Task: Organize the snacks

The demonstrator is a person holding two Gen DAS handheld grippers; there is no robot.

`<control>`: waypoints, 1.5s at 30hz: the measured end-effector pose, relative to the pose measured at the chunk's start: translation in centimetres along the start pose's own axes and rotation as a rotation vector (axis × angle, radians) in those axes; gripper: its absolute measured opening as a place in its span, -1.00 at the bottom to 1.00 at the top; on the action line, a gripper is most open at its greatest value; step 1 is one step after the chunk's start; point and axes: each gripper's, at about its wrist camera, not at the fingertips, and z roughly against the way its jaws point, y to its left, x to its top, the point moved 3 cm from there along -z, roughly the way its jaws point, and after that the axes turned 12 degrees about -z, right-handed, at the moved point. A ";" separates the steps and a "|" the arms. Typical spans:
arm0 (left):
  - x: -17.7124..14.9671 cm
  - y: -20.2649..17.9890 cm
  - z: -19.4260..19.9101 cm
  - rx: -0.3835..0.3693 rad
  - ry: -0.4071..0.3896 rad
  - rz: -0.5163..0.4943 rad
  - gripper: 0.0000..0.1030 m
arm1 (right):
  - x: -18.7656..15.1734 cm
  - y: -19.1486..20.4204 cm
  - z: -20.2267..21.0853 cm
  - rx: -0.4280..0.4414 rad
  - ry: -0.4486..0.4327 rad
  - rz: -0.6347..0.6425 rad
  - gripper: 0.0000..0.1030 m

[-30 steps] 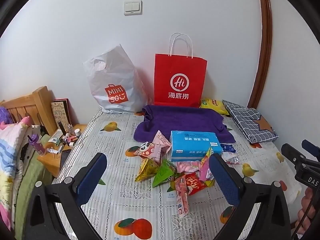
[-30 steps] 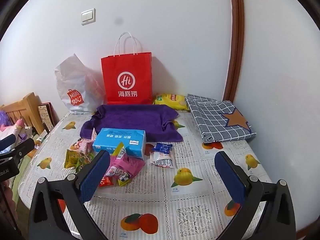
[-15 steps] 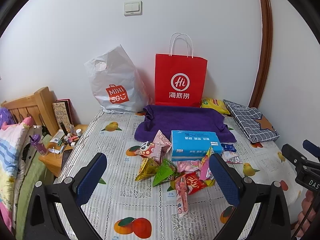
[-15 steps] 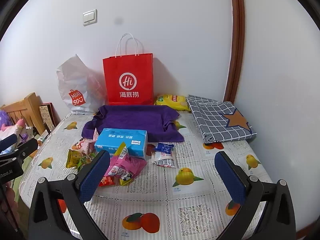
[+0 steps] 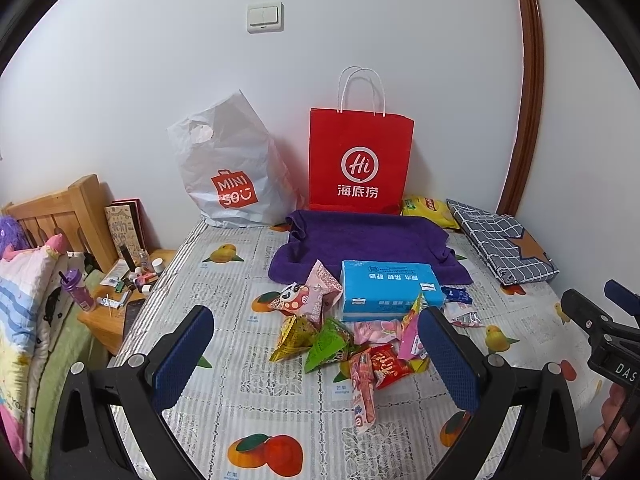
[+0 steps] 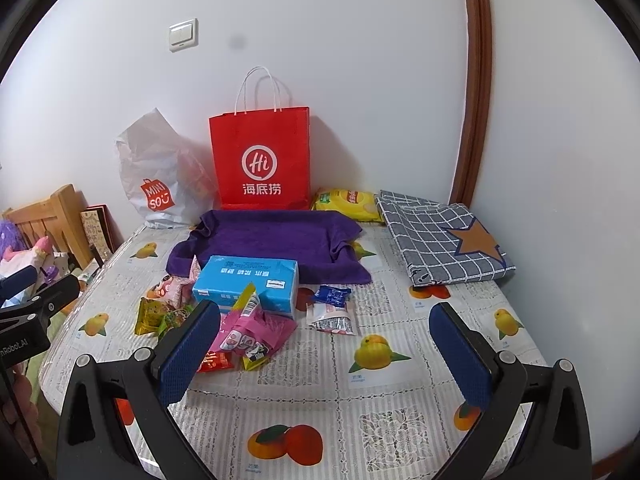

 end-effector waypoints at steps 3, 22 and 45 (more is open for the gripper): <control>-0.1 0.1 0.2 0.003 -0.001 -0.001 1.00 | 0.0 -0.1 -0.1 0.002 0.003 -0.006 0.99; 0.0 0.2 0.3 0.003 -0.003 -0.001 1.00 | -0.3 -0.5 0.1 0.007 -0.006 -0.018 0.99; 0.4 -0.2 0.4 -0.014 -0.006 -0.006 1.00 | -0.2 -0.4 -0.2 0.002 -0.002 -0.013 0.99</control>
